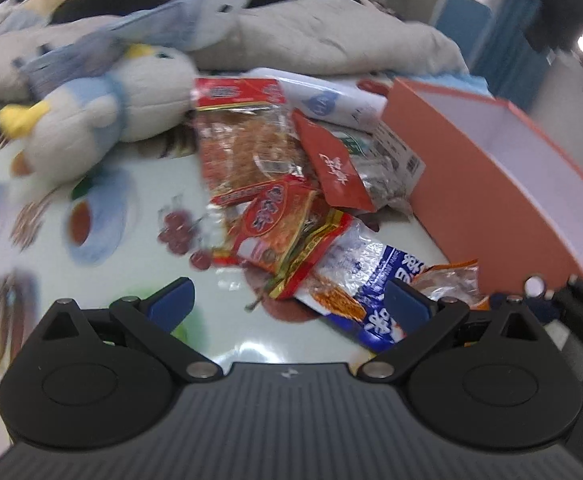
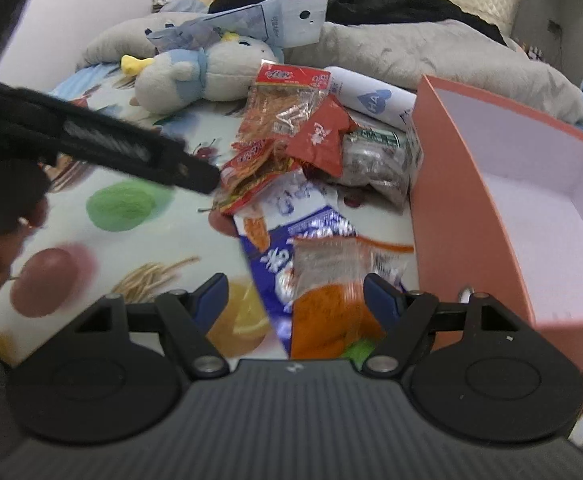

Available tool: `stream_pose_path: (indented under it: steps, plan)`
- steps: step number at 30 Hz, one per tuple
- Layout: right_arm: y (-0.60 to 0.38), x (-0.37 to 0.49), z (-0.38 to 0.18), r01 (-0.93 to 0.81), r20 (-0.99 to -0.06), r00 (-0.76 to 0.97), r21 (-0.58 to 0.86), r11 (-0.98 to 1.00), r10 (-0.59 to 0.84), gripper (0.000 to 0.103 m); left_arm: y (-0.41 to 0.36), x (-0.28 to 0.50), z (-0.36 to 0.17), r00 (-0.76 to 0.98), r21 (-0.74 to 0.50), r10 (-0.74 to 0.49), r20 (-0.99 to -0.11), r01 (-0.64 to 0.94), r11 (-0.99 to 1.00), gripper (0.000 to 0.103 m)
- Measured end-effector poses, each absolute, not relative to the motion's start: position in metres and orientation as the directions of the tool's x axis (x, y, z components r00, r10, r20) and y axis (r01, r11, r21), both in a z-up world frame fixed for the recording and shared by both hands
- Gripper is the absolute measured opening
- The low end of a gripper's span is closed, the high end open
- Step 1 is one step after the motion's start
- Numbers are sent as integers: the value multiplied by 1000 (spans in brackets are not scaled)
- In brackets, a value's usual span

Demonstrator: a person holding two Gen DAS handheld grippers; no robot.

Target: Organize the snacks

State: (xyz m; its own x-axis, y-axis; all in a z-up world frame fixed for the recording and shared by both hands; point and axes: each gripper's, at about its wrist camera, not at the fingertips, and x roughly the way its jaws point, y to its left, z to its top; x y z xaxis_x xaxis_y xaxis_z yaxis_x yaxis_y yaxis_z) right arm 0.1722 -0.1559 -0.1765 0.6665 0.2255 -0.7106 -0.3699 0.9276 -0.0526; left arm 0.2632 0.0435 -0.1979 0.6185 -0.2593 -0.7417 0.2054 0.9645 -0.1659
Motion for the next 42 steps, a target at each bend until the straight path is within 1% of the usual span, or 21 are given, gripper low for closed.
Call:
stream_pose_path:
  steps: [4, 7, 13, 18, 20, 21, 23, 25, 26, 28, 29, 31, 32, 34, 36, 37, 38, 40, 42]
  plan:
    - [-154, 188, -184, -353, -729, 660, -85, 932, 184, 75, 33, 289, -215, 584, -131, -272, -765, 273, 953, 102]
    - [-155, 195, -190, -331, -733, 665, -116, 936, 144, 75, 25, 303, -222, 586, -79, -258, -769, 313, 946, 103]
    - [-154, 198, -196, -308, -731, 670, -115, 944, 130, 75, 9, 325, -233, 590, 7, -253, -767, 402, 916, 103]
    - [-151, 201, -201, -278, -729, 676, -116, 953, 109, 75, 0, 338, -243, 578, 48, -256, -774, 458, 887, 103]
    - [-151, 203, -203, -284, -738, 666, -116, 952, 109, 74, 1, 341, -248, 565, 39, -277, -777, 483, 875, 103]
    - [-153, 205, -206, -276, -751, 651, -100, 956, 109, 73, 2, 343, -249, 560, 25, -288, -777, 485, 874, 103]
    - [-157, 207, -208, -262, -763, 638, -86, 961, 106, 65, 7, 346, -251, 550, -13, -306, -778, 472, 882, 103]
    - [-160, 208, -209, -258, -762, 639, -89, 962, 101, 60, 10, 346, -254, 550, -35, -320, -771, 465, 885, 100]
    - [-161, 209, -208, -260, -764, 635, -77, 963, 110, 59, 11, 345, -254, 554, -39, -322, -768, 461, 887, 99]
    - [-163, 210, -208, -257, -766, 632, -64, 964, 117, 58, 14, 344, -253, 562, -61, -327, -760, 439, 897, 89]
    - [-163, 210, -207, -256, -766, 632, -62, 965, 119, 57, 16, 344, -254, 569, -71, -323, -756, 420, 905, 86]
    - [-163, 209, -207, -257, -764, 634, -64, 964, 118, 55, 19, 343, -252, 582, -70, -305, -754, 391, 918, 75]
    - [-164, 210, -206, -256, -763, 635, -66, 964, 117, 53, 20, 343, -252, 584, -69, -298, -755, 381, 922, 74]
    - [-166, 209, -205, -262, -761, 637, -62, 963, 124, 52, 21, 342, -250, 580, -74, -292, -760, 369, 926, 62]
    - [-166, 209, -204, -275, -757, 640, -67, 959, 130, 51, 20, 339, -248, 589, -52, -271, -762, 360, 931, 58]
    - [-166, 209, -204, -282, -755, 642, -72, 957, 132, 50, 19, 337, -247, 592, -40, -260, -763, 358, 933, 48]
    - [-166, 210, -203, -287, -755, 641, -73, 955, 135, 50, 18, 334, -246, 595, -34, -253, -763, 354, 935, 46]
    - [-169, 211, -200, -290, -757, 635, -53, 955, 151, 50, 18, 330, -243, 605, -17, -230, -762, 336, 942, 36]
    - [-169, 211, -196, -298, -752, 639, -50, 953, 160, 49, 21, 325, -239, 615, -14, -213, -759, 312, 950, 31]
